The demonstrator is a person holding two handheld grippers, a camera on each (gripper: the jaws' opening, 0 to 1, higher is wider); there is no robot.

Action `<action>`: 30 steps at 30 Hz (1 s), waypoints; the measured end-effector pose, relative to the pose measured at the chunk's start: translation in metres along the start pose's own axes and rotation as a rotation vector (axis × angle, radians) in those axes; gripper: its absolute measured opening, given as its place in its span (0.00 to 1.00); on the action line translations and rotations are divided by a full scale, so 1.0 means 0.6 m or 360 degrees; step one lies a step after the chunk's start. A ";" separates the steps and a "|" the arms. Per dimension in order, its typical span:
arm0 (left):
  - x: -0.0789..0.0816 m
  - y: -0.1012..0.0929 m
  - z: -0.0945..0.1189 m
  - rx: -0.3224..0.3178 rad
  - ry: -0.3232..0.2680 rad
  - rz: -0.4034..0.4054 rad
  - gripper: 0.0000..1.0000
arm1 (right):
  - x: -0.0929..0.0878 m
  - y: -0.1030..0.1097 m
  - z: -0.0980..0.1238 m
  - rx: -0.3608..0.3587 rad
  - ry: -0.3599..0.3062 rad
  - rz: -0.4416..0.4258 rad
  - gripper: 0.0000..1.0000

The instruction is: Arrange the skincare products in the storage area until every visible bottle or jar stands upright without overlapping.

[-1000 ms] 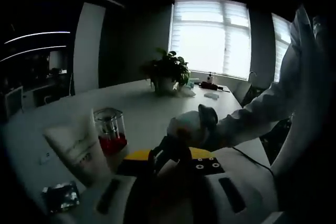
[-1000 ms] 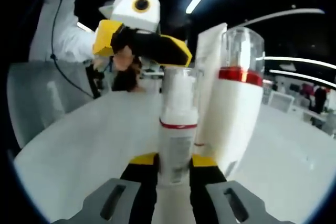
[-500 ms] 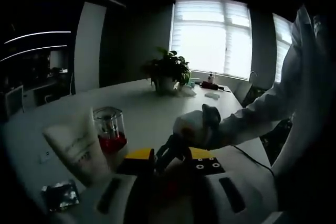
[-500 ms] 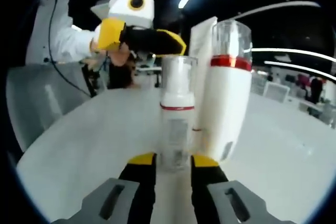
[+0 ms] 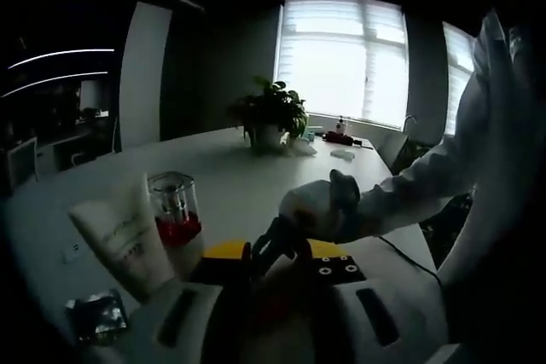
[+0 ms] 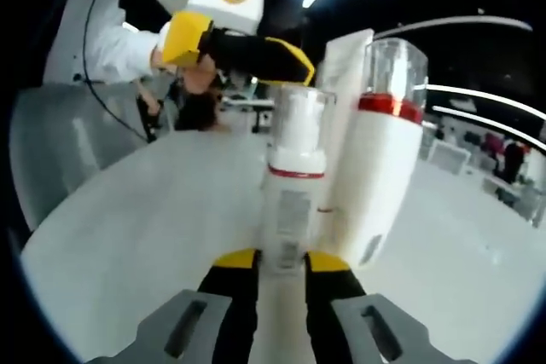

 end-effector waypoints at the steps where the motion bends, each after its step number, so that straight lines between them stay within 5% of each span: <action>1: 0.000 0.001 0.001 0.0000 0.0001 -0.0001 0.22 | 0.000 -0.001 0.000 -0.0001 0.0001 0.0001 0.14; 30: -0.012 0.029 0.002 0.0037 -0.0015 0.0038 0.22 | 0.017 -0.018 0.000 0.0017 0.0039 0.0043 0.13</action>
Point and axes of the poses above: the point that each gripper's makers call its tool centre point, and the gripper's own axes: z roughly backward along the fingers, y roughly to its left, x roughly out of its top, the point moved 8 cm from there along z, roughly backward along the fingers, and after that the axes turned 14 degrees about -z, right-handed, at the moved point
